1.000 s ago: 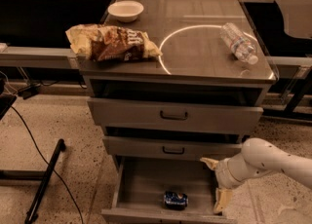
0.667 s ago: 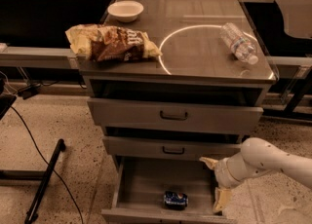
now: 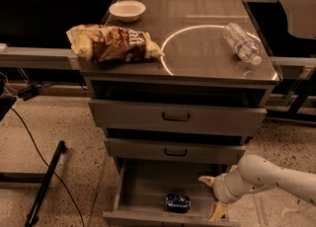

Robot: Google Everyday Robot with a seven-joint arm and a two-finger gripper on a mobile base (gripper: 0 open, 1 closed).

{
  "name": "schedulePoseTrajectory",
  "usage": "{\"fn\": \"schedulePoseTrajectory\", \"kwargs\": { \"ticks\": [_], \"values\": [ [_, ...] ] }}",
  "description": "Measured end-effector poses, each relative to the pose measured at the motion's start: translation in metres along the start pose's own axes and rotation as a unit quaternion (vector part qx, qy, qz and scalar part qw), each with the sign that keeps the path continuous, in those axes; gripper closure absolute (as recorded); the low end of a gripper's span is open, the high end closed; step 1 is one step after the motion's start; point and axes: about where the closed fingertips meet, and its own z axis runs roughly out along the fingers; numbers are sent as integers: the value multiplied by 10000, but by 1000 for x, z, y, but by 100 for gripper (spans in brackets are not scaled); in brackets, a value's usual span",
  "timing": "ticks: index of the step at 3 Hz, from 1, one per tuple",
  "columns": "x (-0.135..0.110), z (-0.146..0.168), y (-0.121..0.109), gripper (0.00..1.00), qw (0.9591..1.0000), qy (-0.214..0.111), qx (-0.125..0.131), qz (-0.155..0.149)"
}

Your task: Pick pepsi can from bottom drawer and place on counter

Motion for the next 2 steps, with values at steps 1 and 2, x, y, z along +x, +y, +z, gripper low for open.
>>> {"fn": "schedulePoseTrajectory", "kwargs": {
  "ticks": [1, 2],
  "values": [
    [11, 35, 8, 24, 9999, -84, -18, 90],
    [12, 43, 11, 9, 9999, -114, -37, 118]
  ]
}}
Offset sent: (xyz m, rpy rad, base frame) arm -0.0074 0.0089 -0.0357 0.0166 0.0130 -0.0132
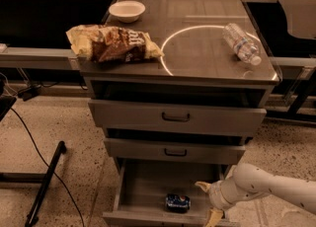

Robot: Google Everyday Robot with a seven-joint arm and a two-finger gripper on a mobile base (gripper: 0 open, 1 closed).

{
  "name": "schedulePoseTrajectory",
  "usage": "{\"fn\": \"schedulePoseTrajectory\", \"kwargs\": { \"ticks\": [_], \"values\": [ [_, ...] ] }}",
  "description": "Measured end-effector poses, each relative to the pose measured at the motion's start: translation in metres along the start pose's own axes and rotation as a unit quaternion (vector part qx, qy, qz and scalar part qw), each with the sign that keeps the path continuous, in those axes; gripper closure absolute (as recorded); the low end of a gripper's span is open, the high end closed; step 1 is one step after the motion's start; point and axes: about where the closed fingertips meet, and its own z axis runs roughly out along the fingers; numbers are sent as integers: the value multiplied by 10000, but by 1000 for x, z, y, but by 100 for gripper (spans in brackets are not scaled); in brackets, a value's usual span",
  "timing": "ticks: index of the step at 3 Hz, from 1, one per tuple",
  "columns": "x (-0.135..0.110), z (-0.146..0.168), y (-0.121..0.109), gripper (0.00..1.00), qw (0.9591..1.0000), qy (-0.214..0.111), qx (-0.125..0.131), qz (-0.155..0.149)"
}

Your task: Pick pepsi can from bottom drawer and place on counter

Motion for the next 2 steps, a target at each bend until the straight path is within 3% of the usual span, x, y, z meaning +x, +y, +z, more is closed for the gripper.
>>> {"fn": "schedulePoseTrajectory", "kwargs": {
  "ticks": [1, 2],
  "values": [
    [0, 0, 0, 0, 10000, -2, 0, 1],
    [1, 12, -5, 0, 9998, -170, -11, 54]
  ]
}}
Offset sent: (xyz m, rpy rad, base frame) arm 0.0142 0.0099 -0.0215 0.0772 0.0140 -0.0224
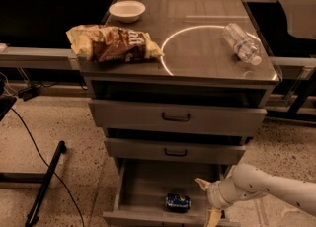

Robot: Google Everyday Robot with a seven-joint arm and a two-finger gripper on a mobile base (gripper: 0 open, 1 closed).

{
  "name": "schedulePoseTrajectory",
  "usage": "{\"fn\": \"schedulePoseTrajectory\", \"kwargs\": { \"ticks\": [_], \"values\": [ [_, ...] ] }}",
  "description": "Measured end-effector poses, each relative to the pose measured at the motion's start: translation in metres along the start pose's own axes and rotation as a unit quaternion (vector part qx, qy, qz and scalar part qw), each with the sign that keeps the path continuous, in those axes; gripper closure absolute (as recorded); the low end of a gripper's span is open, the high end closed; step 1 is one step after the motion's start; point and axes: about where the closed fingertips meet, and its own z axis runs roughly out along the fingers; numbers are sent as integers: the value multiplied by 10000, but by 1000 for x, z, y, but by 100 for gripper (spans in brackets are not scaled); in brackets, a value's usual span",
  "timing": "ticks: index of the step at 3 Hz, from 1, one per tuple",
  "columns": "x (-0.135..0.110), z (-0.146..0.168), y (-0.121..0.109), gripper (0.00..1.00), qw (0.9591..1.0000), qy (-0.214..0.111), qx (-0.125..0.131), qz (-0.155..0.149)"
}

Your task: Pick pepsi can from bottom drawer and place on counter

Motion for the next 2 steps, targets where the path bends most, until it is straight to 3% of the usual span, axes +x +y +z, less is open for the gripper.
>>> {"fn": "schedulePoseTrajectory", "kwargs": {
  "ticks": [2],
  "values": [
    [6, 32, -21, 0, 9997, -107, 170, 129]
  ]
}}
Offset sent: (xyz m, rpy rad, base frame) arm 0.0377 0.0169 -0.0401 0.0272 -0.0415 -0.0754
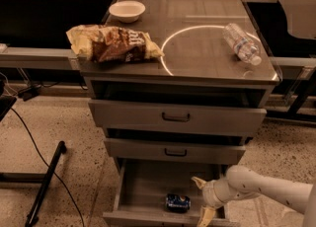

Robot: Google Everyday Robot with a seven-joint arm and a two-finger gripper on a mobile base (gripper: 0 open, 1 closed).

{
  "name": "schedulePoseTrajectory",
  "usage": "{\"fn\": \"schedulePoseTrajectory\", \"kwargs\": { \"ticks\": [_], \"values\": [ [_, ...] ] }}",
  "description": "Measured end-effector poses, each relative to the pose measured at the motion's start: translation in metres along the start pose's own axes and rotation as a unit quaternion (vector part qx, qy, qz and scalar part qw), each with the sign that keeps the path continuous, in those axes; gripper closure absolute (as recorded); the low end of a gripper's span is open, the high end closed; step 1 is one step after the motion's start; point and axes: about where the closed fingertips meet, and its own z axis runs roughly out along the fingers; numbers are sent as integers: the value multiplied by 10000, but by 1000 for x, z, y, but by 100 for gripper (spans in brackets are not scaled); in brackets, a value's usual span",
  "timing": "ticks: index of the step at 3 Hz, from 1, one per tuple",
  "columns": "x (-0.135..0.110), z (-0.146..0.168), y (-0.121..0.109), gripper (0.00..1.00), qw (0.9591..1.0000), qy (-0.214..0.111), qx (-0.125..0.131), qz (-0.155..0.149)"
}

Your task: Pick pepsi can from bottom drawer and place on counter

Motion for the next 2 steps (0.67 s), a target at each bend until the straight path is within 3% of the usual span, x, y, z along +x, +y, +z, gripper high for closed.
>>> {"fn": "schedulePoseTrajectory", "kwargs": {
  "ticks": [1, 2],
  "values": [
    [-2, 9, -13, 0, 9996, -72, 266, -50],
    [8, 24, -27, 4, 9991, -199, 363, -90]
  ]
}}
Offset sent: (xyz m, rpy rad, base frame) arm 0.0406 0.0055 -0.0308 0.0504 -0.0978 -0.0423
